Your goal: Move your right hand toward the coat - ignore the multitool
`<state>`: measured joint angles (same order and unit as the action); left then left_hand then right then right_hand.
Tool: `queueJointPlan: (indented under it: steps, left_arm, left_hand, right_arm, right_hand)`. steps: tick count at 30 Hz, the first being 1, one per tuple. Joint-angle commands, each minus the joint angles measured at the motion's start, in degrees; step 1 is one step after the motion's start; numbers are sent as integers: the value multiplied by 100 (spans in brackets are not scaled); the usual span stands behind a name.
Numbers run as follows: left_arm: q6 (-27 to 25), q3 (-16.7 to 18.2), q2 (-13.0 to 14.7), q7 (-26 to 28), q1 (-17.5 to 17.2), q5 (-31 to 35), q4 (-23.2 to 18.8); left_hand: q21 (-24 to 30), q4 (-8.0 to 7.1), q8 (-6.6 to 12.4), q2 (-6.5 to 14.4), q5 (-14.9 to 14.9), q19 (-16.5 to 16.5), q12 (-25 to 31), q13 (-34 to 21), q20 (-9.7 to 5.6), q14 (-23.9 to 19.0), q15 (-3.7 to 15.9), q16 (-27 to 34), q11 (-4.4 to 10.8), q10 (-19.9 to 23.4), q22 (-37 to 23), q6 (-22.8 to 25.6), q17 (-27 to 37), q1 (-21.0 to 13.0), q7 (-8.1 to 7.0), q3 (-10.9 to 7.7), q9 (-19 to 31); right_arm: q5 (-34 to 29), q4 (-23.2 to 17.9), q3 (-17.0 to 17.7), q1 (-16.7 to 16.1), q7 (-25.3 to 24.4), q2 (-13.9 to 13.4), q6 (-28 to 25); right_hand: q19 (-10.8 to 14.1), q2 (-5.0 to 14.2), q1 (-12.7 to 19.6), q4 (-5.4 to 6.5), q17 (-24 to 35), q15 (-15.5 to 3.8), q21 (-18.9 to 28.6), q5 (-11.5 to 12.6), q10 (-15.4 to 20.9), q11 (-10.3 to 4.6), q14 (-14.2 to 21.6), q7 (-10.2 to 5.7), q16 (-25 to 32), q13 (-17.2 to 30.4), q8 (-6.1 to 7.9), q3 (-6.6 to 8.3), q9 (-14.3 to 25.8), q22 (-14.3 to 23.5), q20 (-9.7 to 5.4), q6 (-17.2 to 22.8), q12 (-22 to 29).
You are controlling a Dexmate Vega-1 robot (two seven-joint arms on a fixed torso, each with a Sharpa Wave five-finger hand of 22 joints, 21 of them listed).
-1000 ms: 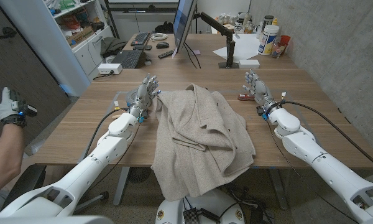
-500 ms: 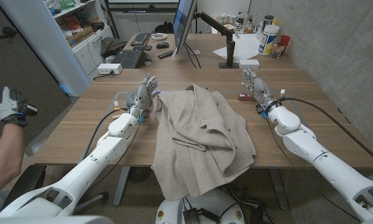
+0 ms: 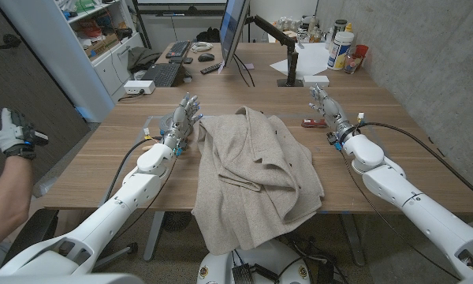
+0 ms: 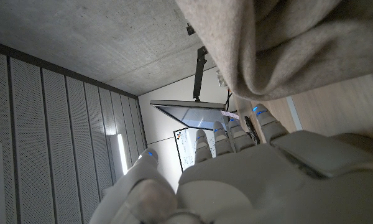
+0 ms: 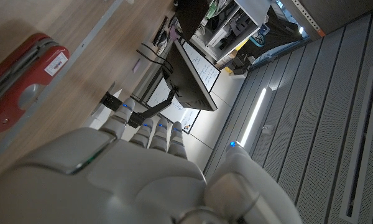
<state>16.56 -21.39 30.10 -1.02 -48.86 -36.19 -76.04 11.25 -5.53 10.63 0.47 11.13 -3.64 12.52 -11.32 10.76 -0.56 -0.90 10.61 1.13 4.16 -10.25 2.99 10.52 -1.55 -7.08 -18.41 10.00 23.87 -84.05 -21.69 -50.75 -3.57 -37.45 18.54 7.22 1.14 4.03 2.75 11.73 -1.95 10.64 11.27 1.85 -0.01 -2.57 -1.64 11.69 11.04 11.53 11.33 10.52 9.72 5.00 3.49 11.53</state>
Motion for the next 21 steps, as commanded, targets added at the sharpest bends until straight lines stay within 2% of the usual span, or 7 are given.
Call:
queueJointPlan:
  steps: [1, 5, 6, 15, 21]
  left_arm:
    - [-1, -2, 7, 26, -10, 24, -12]
    - [-23, -6, 16, 53, -13, 40, -30]
    - [-5, -6, 14, 26, -11, 32, -19]
    - [-18, -9, 19, 34, -10, 39, -25]
    - [-18, -11, 19, 30, -8, 40, -23]
  left_hand:
    - [25, -10, 32, 25, 30, -7, 24, -27, -19, -19, -15, 32, -12, 19, -22, 17, 10, -52, -20, 18, 31]
    - [25, -11, 29, 26, 30, -6, 22, -27, -16, -20, -14, 32, -15, 16, -22, 10, 10, -50, -25, 21, 31]
    - [25, -11, 29, 26, 30, -7, 24, -27, -18, -20, -14, 32, -9, 20, -22, 11, 10, -50, -23, 22, 31]
    - [25, -15, 28, 26, 30, -6, 32, -28, -20, -16, -10, 31, -12, 44, -22, 13, 10, -44, -24, 29, 31]
    - [25, -17, 26, 25, 30, -6, 34, -28, -22, -18, -13, 32, -13, 51, -22, 10, 11, -42, -25, 33, 31]
  right_arm:
    - [-169, -144, 90, -105, -63, -148, 119]
    - [-274, -207, 107, -143, -126, -183, 156]
    - [-457, -306, 98, -151, -207, -271, 92]
    - [-946, -589, 113, -198, -411, -480, 5]
    - [-1068, -684, 135, -227, -450, -538, -48]
  right_hand:
    - [26, -70, 15, 11, 3, -120, 27, 19, 69, -8, -24, -5, 4, 23, 20, -27, 33, 13, -56, 39, 47]
    - [18, -77, 19, 5, 0, -122, 25, 20, 66, -20, -25, -12, 3, 23, 21, -30, 33, 13, -58, 47, 43]
    - [13, -80, 20, 3, -1, -130, 23, 20, 67, -13, -29, -11, 1, 23, 20, -32, 33, 13, -60, 46, 43]
    - [4, -93, 30, -10, -7, -150, 20, 22, 69, -48, -39, -19, -5, 22, 17, -37, 33, 12, -63, 52, 38]
    - [1, -101, 36, -18, -11, -157, 19, 22, 79, -58, -45, -23, -8, 22, 17, -40, 33, 11, -64, 58, 39]
